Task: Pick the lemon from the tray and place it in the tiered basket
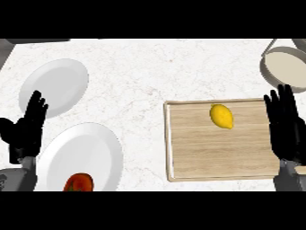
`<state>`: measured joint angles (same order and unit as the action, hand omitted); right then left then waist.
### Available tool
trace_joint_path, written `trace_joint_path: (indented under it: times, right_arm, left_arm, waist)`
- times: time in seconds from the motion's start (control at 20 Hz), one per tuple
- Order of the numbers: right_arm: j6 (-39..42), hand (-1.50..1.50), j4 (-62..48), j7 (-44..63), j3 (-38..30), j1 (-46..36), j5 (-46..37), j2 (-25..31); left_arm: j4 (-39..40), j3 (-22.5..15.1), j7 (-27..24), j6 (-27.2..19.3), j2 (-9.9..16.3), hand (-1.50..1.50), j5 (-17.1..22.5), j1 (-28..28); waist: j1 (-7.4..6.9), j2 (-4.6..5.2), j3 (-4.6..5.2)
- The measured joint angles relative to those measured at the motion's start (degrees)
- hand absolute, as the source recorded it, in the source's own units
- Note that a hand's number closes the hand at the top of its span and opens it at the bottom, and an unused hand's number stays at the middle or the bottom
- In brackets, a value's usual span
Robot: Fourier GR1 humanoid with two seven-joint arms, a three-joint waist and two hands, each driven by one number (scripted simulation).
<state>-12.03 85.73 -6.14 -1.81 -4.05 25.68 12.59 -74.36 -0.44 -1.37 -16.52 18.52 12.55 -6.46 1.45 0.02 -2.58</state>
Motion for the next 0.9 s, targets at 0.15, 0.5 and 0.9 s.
trace_joint_path:
  times: [0.15,0.5,0.9]
  right_arm:
    - [2.5,1.5,-1.0,0.8,0.1,-1.9,0.1,1.7]
    - [-2.5,-1.5,-4.9,5.2,-1.3,-4.0,-7.9,9.9]
    - [-8.1,-1.5,4.3,19.7,1.3,-0.8,-18.3,19.1]
  left_arm:
    - [-1.5,-1.2,1.5,0.1,2.2,0.0,-2.5,-1.6]
    - [-3.2,-4.3,0.4,1.4,6.3,0.0,-8.0,-2.4]
    - [-6.6,-5.5,3.0,2.8,6.9,0.0,-10.1,-2.0]
  waist:
    - [-0.85,0.0,1.31]
    - [-0.35,0.0,2.46]
    - [-0.89,-0.23,2.63]
